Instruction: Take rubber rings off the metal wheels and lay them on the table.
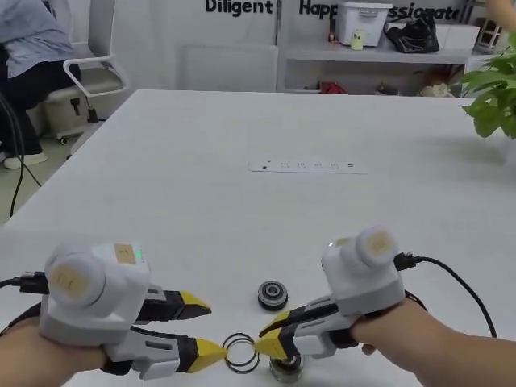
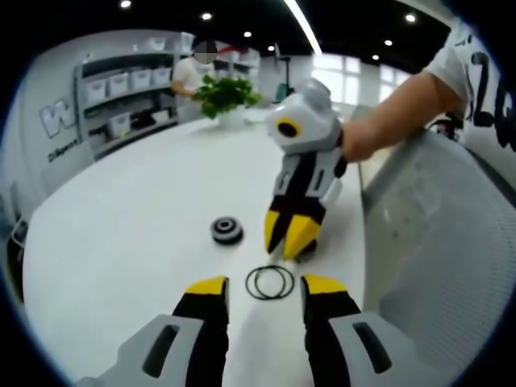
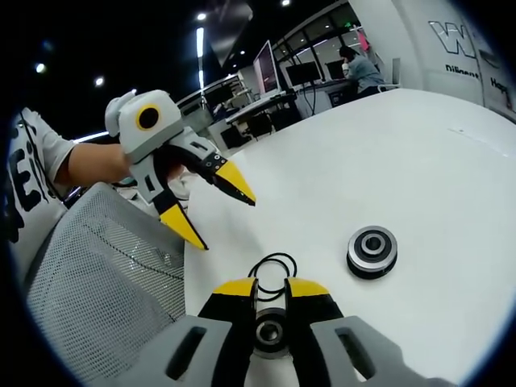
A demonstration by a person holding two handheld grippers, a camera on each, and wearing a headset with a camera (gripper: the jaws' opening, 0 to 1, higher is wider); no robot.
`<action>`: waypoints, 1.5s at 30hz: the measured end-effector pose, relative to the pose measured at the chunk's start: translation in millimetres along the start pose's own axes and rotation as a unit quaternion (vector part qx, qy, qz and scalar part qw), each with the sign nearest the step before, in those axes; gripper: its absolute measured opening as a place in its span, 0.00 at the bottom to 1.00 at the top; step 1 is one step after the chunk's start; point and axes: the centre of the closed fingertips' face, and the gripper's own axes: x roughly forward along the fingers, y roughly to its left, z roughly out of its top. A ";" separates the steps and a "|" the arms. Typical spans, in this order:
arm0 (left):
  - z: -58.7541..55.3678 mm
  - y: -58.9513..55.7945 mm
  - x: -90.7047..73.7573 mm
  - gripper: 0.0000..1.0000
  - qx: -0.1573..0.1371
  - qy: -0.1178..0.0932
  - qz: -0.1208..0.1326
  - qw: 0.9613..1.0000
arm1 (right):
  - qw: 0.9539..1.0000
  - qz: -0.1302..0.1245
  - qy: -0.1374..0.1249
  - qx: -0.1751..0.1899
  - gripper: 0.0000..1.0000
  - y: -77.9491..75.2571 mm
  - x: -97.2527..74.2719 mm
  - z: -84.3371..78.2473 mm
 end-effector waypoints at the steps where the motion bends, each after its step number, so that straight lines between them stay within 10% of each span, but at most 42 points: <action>1: 0.3 0.3 -0.1 0.36 -0.001 0.000 0.000 1.000 | 1.000 -0.001 -0.002 0.000 0.10 -0.6 -1.0 0.7; 45: 5.8 22.2 6.9 0.36 0.002 0.007 0.009 1.000 | 0.998 -0.054 -0.030 0.015 0.11 -37.9 -37.5 4.8</action>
